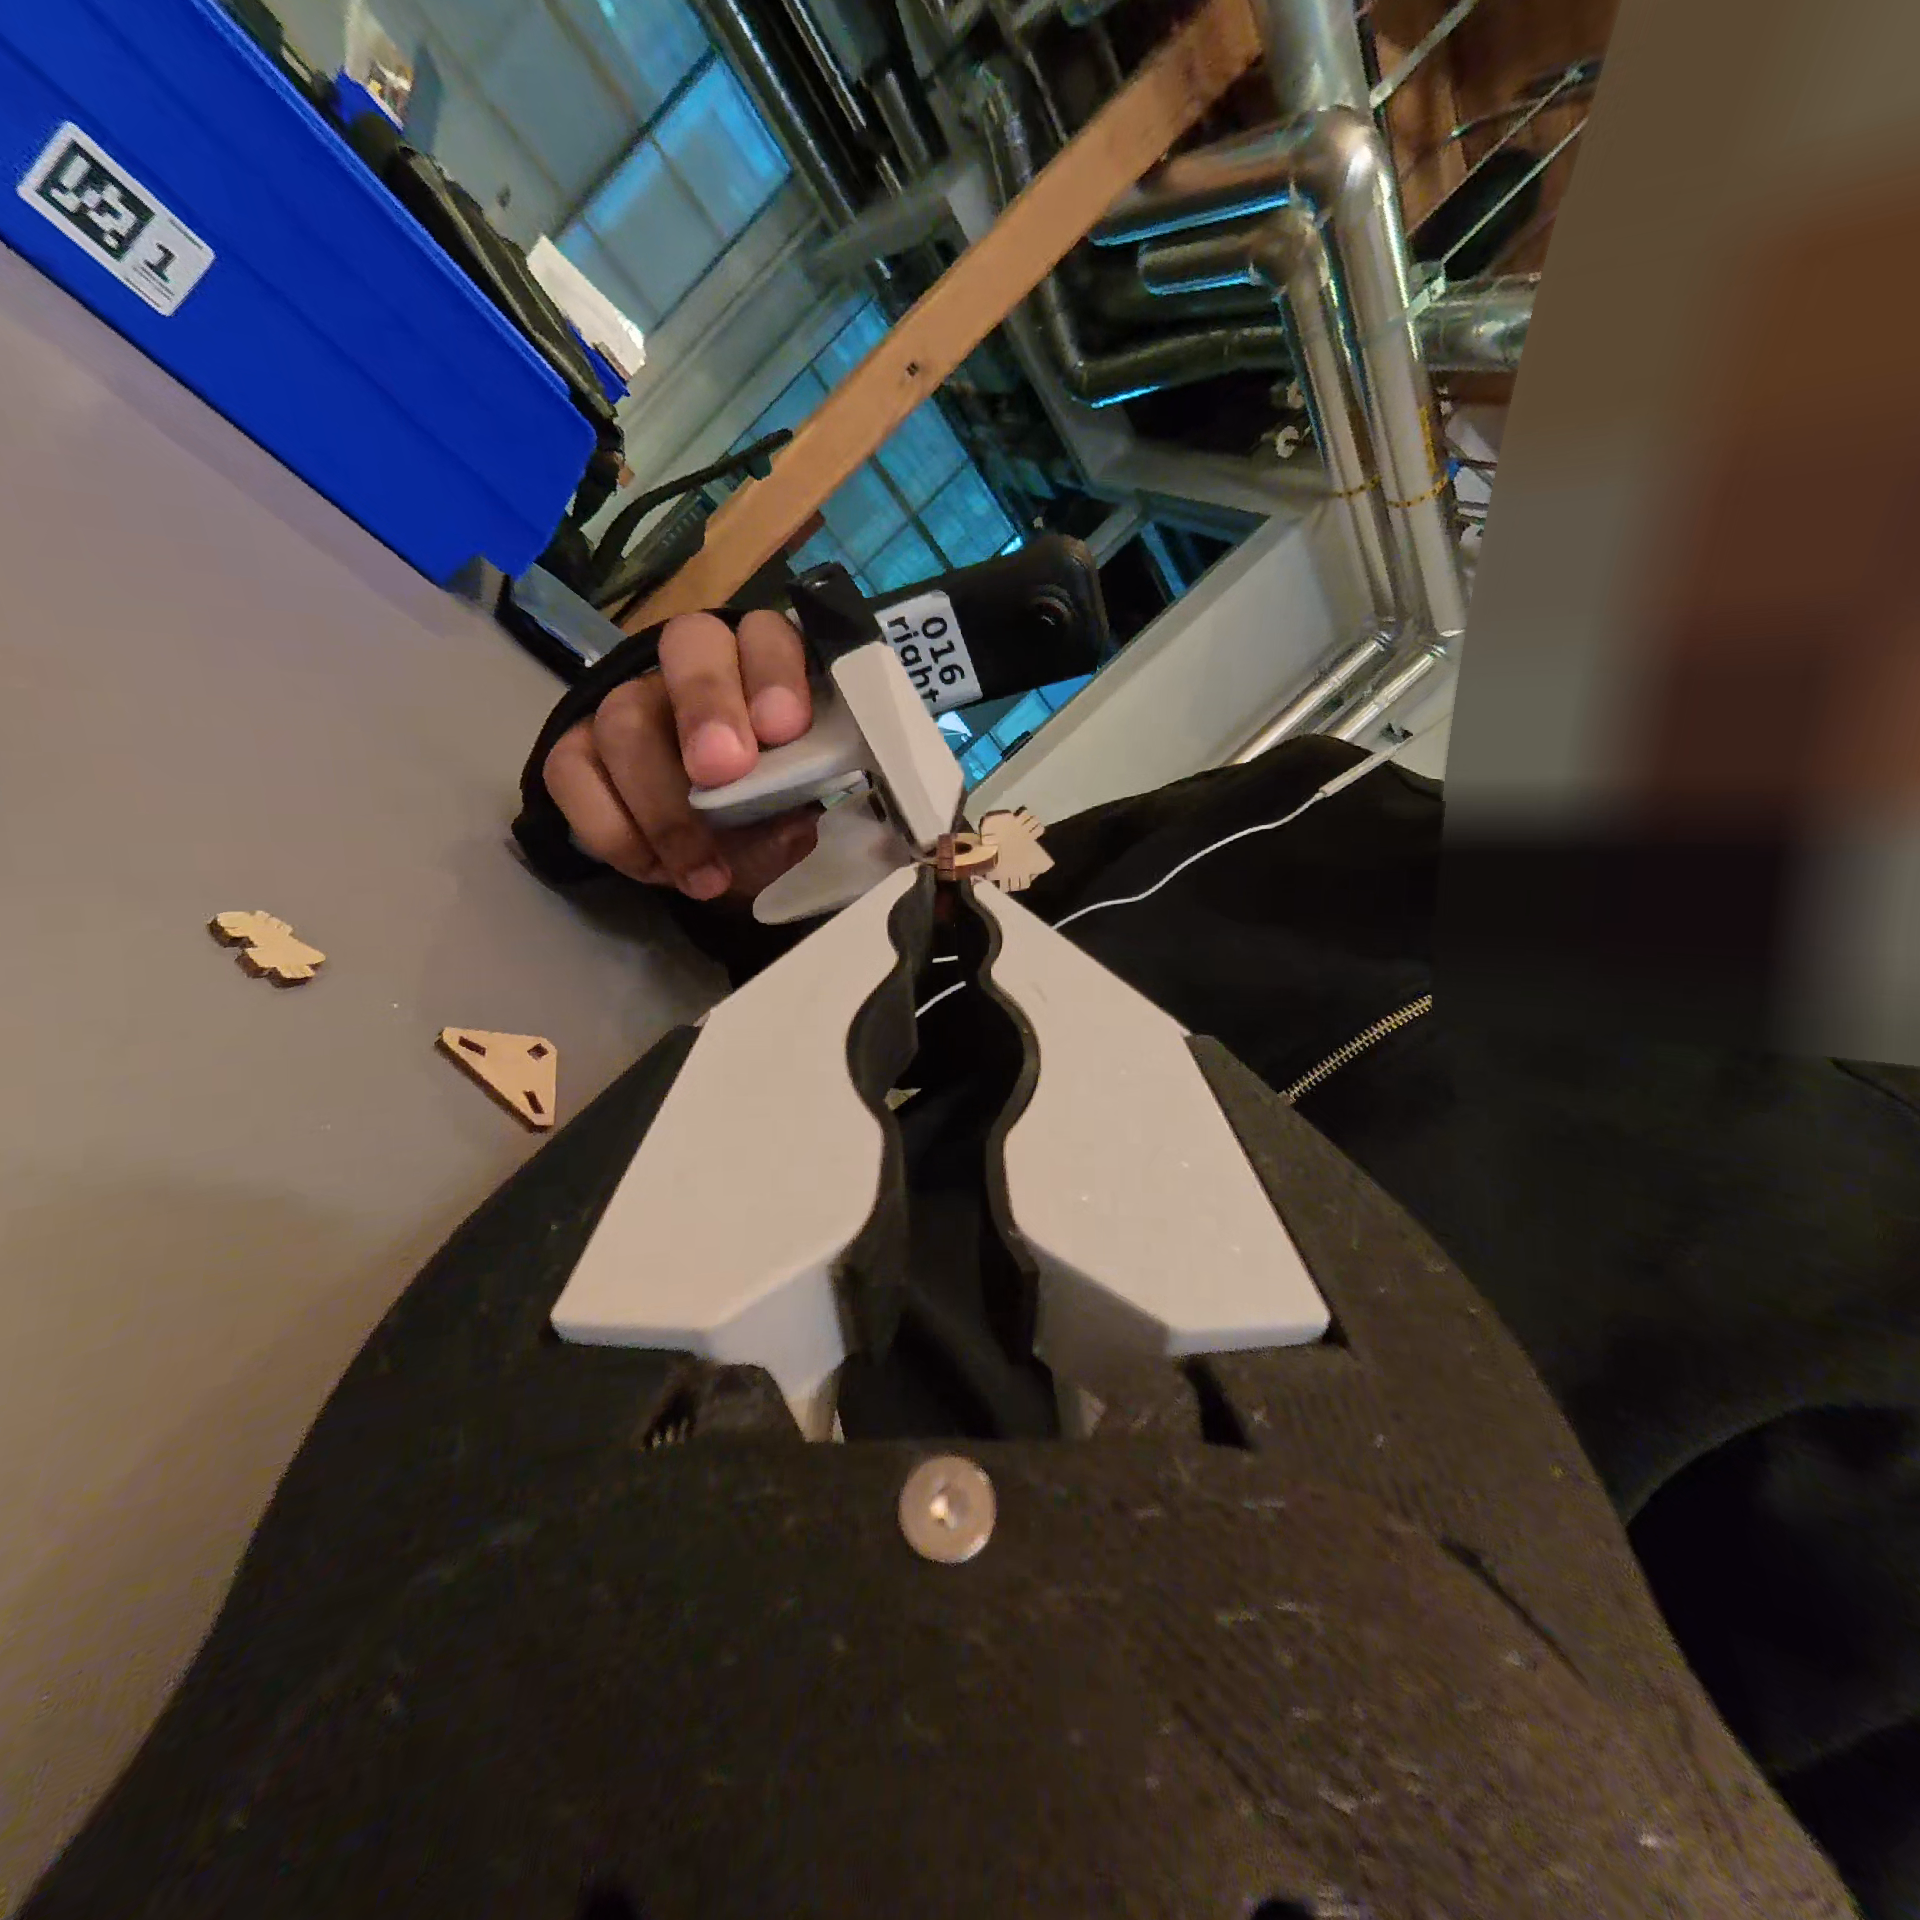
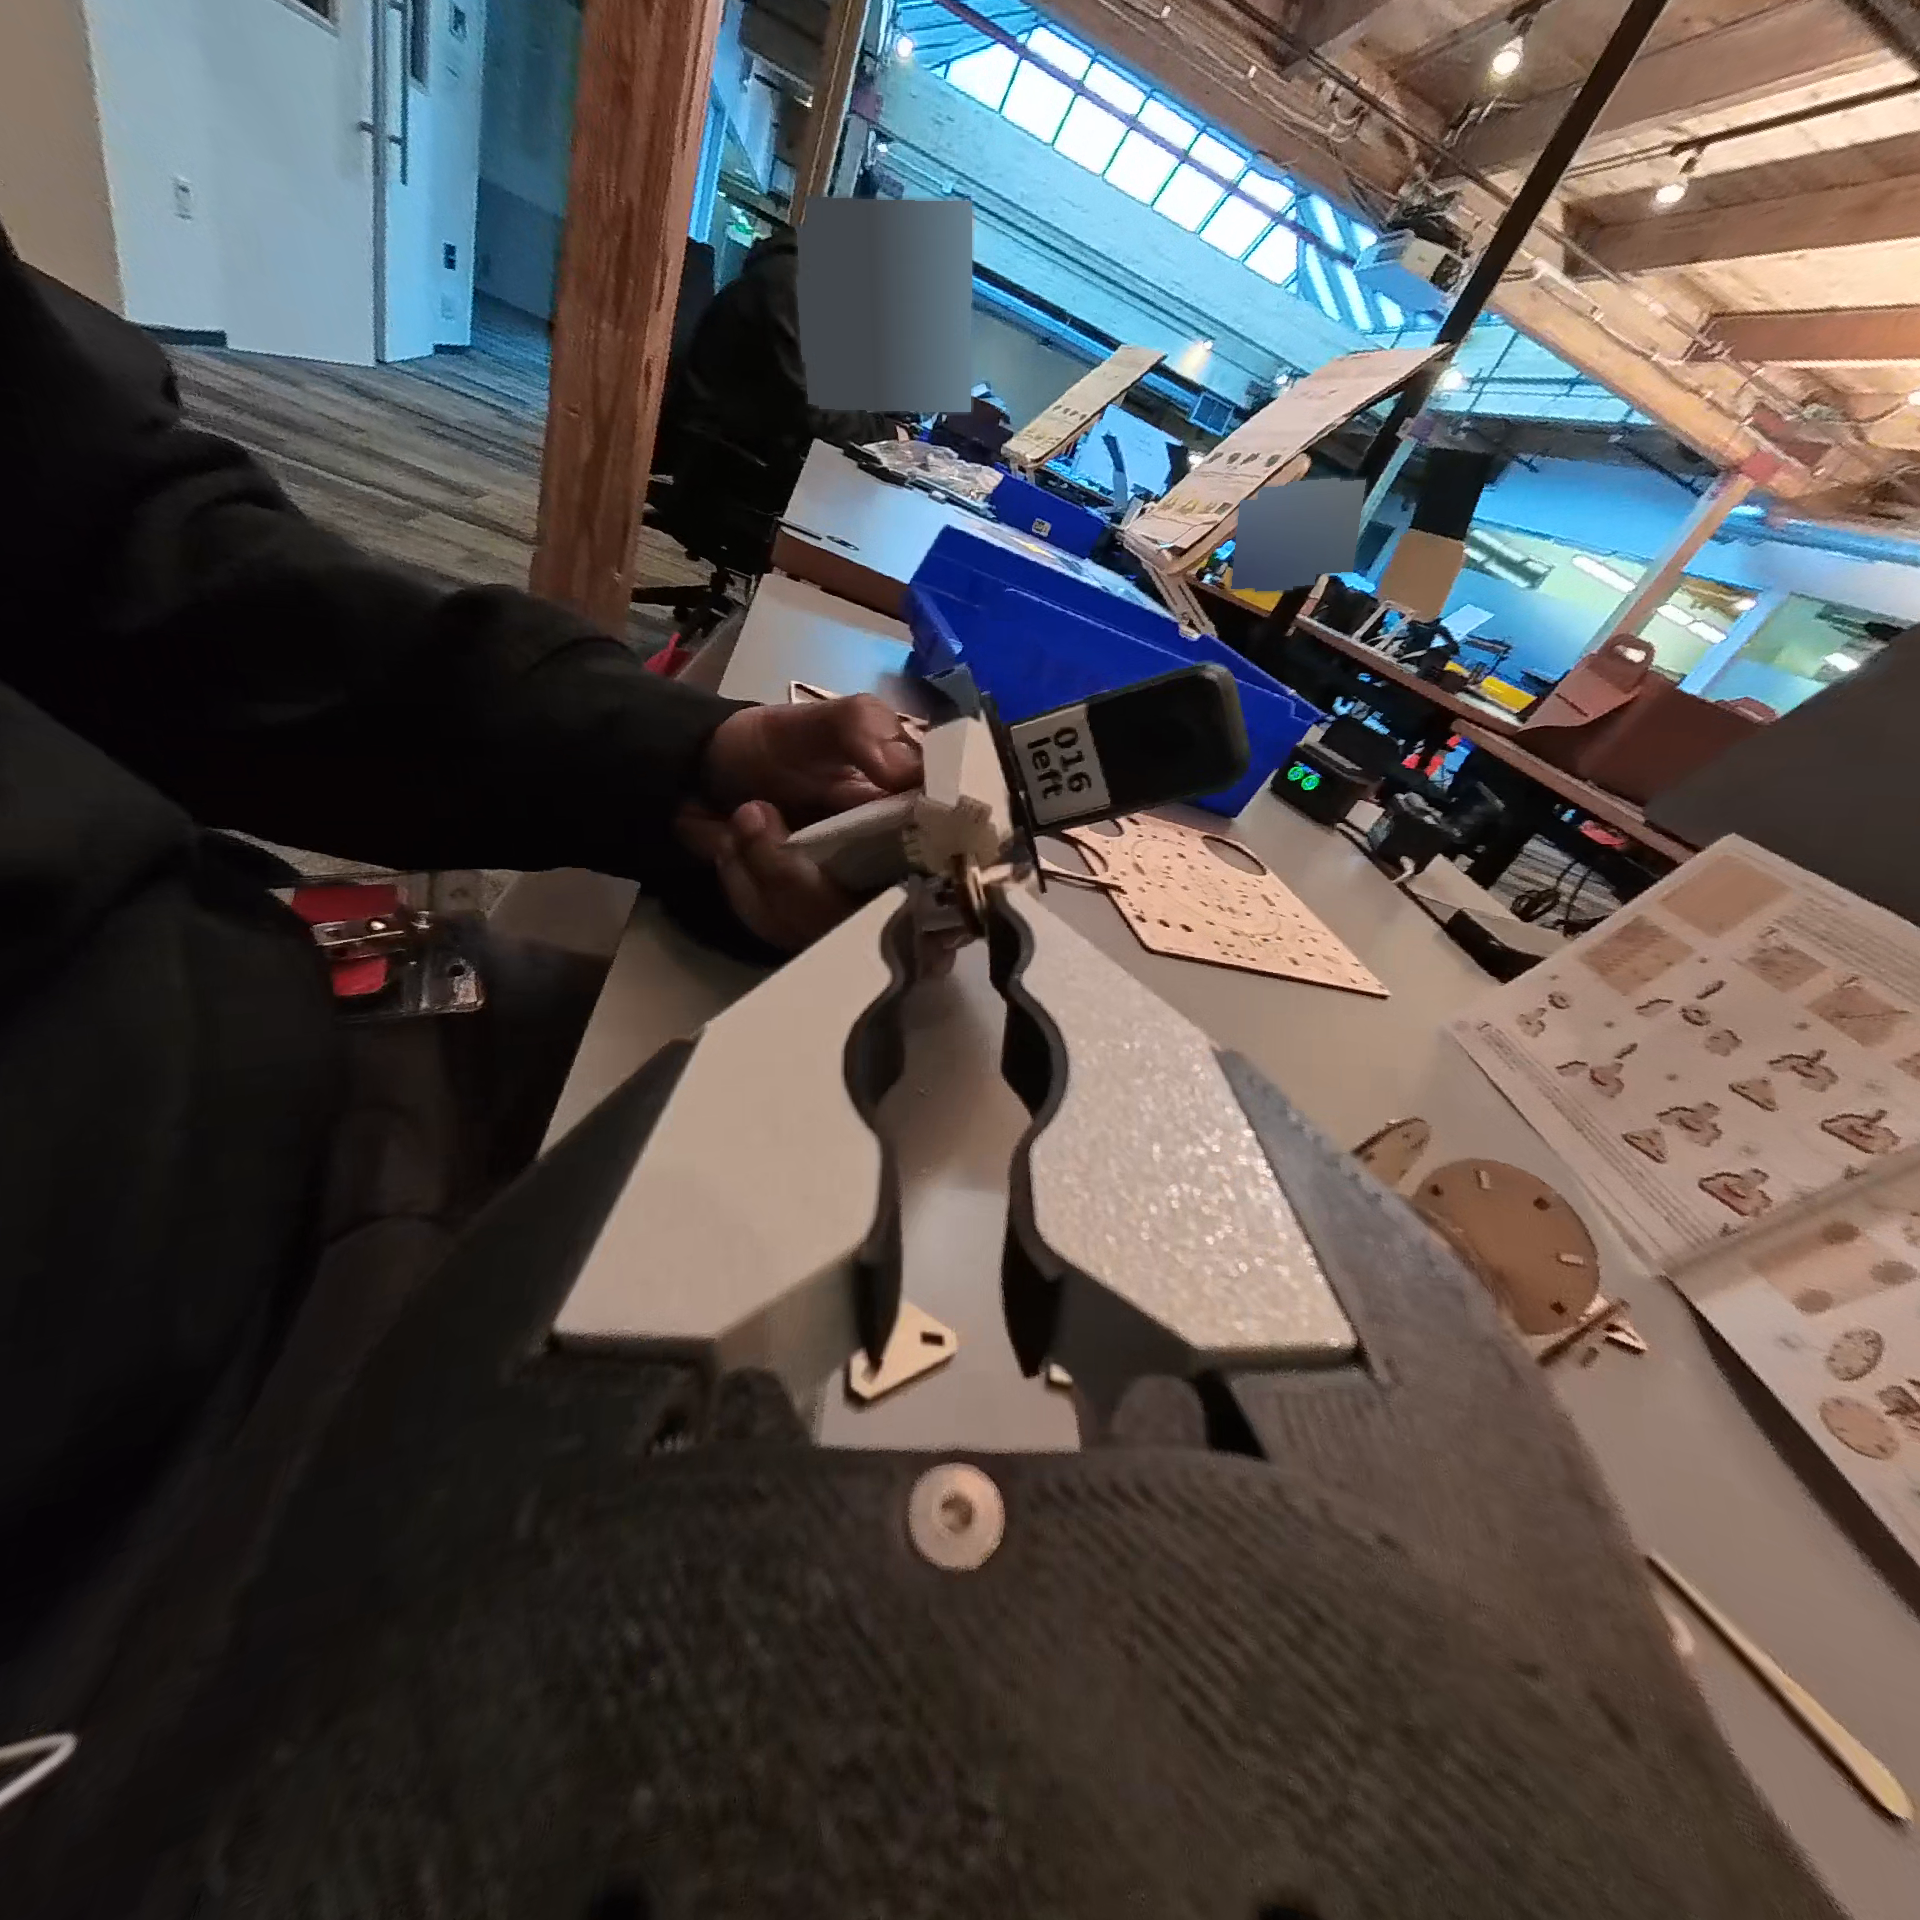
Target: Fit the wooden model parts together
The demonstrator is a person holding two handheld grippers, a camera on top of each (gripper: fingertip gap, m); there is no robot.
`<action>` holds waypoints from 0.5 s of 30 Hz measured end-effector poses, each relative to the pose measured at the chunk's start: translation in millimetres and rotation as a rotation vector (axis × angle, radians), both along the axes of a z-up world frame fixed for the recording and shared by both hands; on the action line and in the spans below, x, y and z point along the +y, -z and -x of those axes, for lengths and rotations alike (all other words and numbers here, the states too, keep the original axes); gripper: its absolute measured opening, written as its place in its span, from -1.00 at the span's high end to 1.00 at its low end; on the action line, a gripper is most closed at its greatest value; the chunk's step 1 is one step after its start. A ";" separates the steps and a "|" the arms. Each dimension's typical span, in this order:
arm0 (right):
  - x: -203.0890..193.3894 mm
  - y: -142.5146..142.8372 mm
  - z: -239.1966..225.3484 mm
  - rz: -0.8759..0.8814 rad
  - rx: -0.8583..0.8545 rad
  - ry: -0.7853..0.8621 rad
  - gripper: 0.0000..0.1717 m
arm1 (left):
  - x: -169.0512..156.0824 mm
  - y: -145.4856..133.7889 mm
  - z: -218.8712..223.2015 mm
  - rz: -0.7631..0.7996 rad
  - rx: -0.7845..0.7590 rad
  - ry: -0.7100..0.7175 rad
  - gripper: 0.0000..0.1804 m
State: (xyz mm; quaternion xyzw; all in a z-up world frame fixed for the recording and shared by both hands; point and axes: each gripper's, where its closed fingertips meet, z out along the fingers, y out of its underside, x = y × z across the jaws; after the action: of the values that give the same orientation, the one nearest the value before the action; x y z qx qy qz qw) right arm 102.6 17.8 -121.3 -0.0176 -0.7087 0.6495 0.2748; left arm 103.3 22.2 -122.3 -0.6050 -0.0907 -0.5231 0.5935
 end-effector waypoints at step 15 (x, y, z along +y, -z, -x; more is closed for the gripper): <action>10.9 1.0 8.1 0.047 -0.157 0.002 0.99 | -7.0 -7.4 28.9 -0.017 0.484 -0.450 0.65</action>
State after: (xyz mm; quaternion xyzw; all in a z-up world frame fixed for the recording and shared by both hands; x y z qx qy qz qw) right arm 94.5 28.7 -122.3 -0.0755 -0.7126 0.6624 0.2184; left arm 74.4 15.2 -114.9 -0.6714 -0.0741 -0.2205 0.7037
